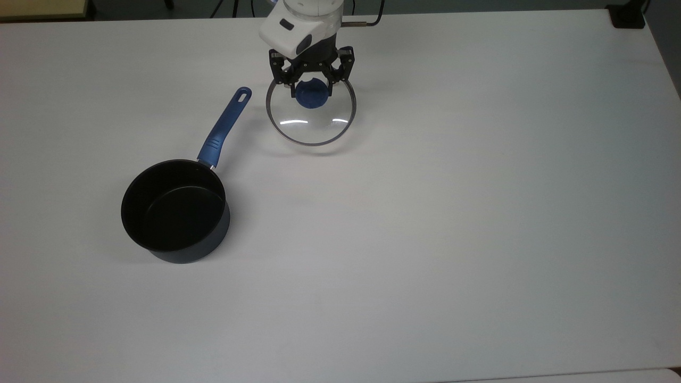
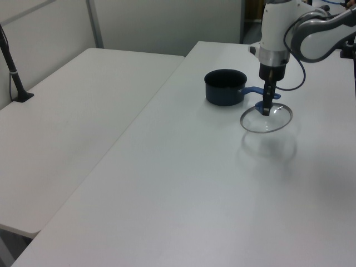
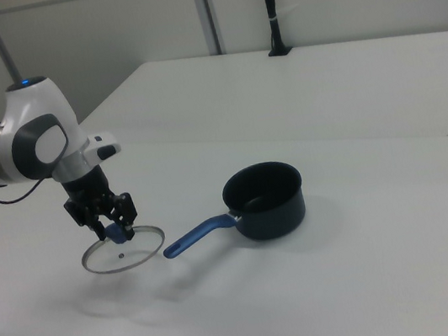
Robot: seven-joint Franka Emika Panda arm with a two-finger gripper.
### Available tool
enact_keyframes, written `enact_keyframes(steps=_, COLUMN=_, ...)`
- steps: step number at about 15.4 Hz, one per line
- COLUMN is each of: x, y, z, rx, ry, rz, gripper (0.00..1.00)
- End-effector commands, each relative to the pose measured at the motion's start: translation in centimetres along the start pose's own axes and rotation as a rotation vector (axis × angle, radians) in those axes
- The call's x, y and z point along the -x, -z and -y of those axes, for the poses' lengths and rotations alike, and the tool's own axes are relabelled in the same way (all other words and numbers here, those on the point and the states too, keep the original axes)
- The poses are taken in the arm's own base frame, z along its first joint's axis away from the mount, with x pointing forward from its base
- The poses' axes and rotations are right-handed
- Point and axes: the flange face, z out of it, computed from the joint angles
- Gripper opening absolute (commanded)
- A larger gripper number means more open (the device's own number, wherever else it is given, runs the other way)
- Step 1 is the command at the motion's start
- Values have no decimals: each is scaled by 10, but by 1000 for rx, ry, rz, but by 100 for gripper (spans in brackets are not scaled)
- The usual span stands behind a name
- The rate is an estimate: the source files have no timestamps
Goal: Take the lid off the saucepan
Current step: 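Lower the held lid onto the table beside the saucepan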
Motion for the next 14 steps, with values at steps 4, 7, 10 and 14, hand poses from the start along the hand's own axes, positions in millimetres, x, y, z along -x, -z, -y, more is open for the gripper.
enact_keyframes(steps=4, x=16, y=-8, z=5, rx=20, ry=41, rz=14, gripper=59)
enact_keyframes(steps=7, x=15, y=-22, z=11, rx=25, ry=50, rz=42, gripper=59)
enact_keyframes(steps=10, x=13, y=-37, z=15, rx=30, ry=59, rz=70, gripper=59)
enact_keyframes(steps=14, x=11, y=-53, z=26, rx=38, ry=85, rz=99, gripper=59)
